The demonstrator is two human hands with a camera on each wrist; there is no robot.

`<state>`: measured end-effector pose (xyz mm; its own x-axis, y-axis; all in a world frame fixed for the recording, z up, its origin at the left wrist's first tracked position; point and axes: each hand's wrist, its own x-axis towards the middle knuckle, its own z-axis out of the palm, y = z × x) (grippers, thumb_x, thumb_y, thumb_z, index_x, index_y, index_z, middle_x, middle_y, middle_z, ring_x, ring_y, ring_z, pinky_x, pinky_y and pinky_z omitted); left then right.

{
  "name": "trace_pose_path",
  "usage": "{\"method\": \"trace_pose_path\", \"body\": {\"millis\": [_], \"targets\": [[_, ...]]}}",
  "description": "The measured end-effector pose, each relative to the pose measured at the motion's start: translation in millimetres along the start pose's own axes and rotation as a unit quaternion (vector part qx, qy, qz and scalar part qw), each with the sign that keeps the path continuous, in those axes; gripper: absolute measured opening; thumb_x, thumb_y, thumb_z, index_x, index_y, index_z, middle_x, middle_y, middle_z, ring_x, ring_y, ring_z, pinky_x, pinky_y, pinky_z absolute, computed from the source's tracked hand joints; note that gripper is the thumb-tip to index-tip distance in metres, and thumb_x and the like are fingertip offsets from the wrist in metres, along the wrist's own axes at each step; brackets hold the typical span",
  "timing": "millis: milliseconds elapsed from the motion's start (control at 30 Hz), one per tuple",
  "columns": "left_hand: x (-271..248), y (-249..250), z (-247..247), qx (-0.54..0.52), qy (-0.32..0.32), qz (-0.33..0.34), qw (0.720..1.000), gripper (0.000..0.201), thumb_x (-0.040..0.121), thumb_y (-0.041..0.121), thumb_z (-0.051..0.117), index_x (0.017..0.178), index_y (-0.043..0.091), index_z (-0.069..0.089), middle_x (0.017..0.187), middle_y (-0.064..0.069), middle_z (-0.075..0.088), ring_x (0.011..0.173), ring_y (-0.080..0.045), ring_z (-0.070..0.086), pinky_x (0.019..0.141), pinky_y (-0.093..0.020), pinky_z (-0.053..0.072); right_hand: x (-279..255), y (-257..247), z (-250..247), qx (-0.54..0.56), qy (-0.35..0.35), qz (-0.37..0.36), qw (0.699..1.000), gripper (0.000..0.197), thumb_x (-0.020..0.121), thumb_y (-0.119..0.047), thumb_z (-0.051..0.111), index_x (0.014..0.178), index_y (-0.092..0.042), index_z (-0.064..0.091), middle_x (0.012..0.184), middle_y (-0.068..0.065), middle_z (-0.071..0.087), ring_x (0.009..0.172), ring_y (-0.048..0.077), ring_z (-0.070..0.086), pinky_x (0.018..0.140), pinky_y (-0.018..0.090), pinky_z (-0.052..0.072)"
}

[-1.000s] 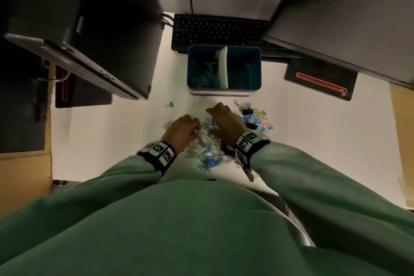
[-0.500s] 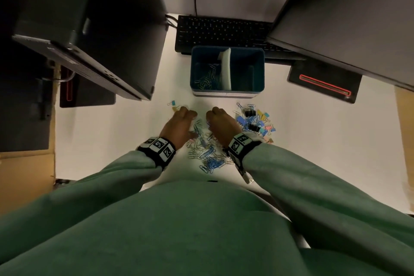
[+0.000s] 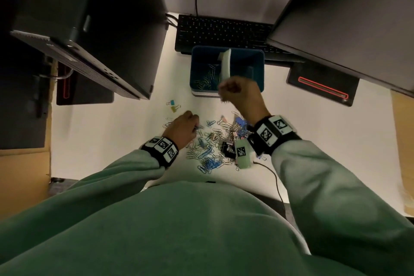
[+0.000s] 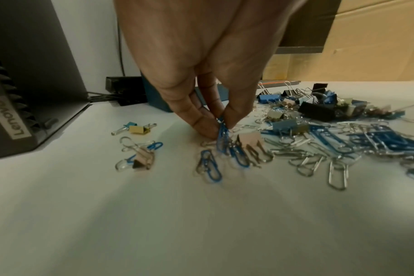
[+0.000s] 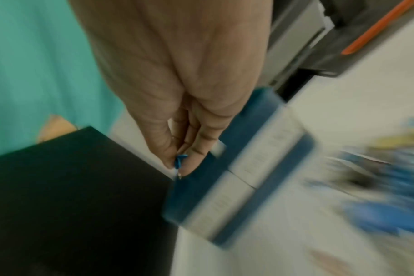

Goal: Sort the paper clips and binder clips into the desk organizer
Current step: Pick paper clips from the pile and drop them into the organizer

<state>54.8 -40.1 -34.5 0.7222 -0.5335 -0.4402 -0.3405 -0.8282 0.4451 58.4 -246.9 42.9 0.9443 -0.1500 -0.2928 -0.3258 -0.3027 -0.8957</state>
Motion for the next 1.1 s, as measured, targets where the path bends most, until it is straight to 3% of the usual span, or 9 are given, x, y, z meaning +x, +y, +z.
{"method": "trace_pose_path", "body": {"millis": [100,233,300,400,567,733,900,1033,1100], "targets": [[-0.4,5.9,-4.3,0.032,-0.015,0.009,0.999,0.015,0.085,0.008,0.057,0.1,0.005,0.057,0.103,-0.013,0.052,0.083,-0.029,0.057,0.067,-0.03,0.042,32.9,-28.1,0.9,-0.025,0.064,-0.05,0.996,0.015,0.086,-0.012,0.07,0.101,-0.011,0.07,0.092,-0.002,0.071,0.079,0.006,0.065,0.074,0.015,0.052],[-1.7,4.6,-14.3,-0.015,-0.001,-0.014,1.0,0.013,0.081,0.007,0.061,0.093,0.009,0.063,0.096,-0.01,0.058,0.084,-0.026,0.06,0.07,-0.028,0.045,50.2,-34.3,17.9,-0.207,0.008,-0.085,0.974,0.024,0.092,-0.018,0.063,0.113,-0.009,0.067,0.109,0.007,0.068,0.092,0.013,0.063,0.089,0.028,0.053],[-6.6,3.8,-24.9,-0.083,0.03,-0.03,0.996,0.013,0.077,0.004,0.066,0.088,0.009,0.066,0.089,-0.007,0.064,0.08,-0.021,0.061,0.073,-0.03,0.051,35.5,-27.9,20.9,-0.243,0.032,-0.144,0.959,0.021,0.093,-0.017,0.06,0.112,-0.009,0.067,0.11,0.009,0.066,0.096,0.019,0.063,0.086,0.029,0.053],[-13.2,12.0,-56.6,-0.206,0.08,-0.056,0.974,0.014,0.078,0.005,0.071,0.089,0.013,0.069,0.086,0.003,0.069,0.077,-0.008,0.063,0.07,-0.009,0.047,3.3,-0.7,21.9,-0.233,0.061,-0.157,0.958,0.014,0.095,-0.014,0.055,0.096,-0.008,0.067,0.095,0.009,0.068,0.081,0.021,0.065,0.073,0.031,0.054],[22.9,36.4,-111.7,-0.267,0.145,-0.04,0.952,0.012,0.079,0.016,0.072,0.089,0.021,0.069,0.083,0.012,0.068,0.074,0.003,0.062,0.062,-0.001,0.043,-22.6,55.5,43.9,-0.357,-0.111,-0.007,0.927,0.025,0.092,-0.019,0.058,0.116,-0.015,0.063,0.114,0.007,0.061,0.101,0.023,0.062,0.083,0.03,0.048],[60.9,46.1,-124.4,-0.225,0.144,-0.007,0.964,0.015,0.083,0.013,0.067,0.098,0.016,0.069,0.097,0.001,0.07,0.078,0.001,0.059,0.065,0.001,0.042,-25.3,53.8,76.1,-0.426,-0.156,-0.056,0.89,0.026,0.092,-0.015,0.059,0.116,-0.006,0.055,0.116,0.011,0.054,0.105,0.026,0.056,0.082,0.034,0.05],[30.0,16.9,-116.0,-0.185,0.201,-0.036,0.961,0.012,0.088,0.02,0.063,0.099,0.019,0.063,0.096,0.008,0.064,0.085,-0.005,0.06,0.071,-0.012,0.042,-17.4,50.9,95.4,-0.412,-0.207,-0.071,0.885,0.041,0.082,-0.01,0.069,0.119,-0.003,0.052,0.117,0.013,0.052,0.105,0.027,0.057,0.086,0.033,0.049],[-12.0,-39.3,-71.0,-0.14,0.165,-0.146,0.965,0.011,0.084,0.024,0.068,0.083,0.018,0.059,0.085,0.001,0.067,0.078,-0.018,0.063,0.075,-0.034,0.053,-15.2,47.7,104.7,-0.393,-0.22,-0.07,0.89,0.054,0.084,-0.011,0.069,0.131,-0.004,0.043,0.129,0.016,0.045,0.116,0.03,0.049,0.095,0.039,0.047],[-26.8,-56.6,-46.4,-0.123,0.142,-0.198,0.962,0.021,0.079,0.03,0.074,0.081,0.02,0.056,0.086,-0.002,0.063,0.078,-0.021,0.059,0.073,-0.036,0.051,-14.9,45.9,108.8,-0.389,-0.208,-0.075,0.895,0.053,0.086,-0.01,0.066,0.132,-0.004,0.041,0.131,0.017,0.044,0.117,0.03,0.049,0.095,0.039,0.047]]}}
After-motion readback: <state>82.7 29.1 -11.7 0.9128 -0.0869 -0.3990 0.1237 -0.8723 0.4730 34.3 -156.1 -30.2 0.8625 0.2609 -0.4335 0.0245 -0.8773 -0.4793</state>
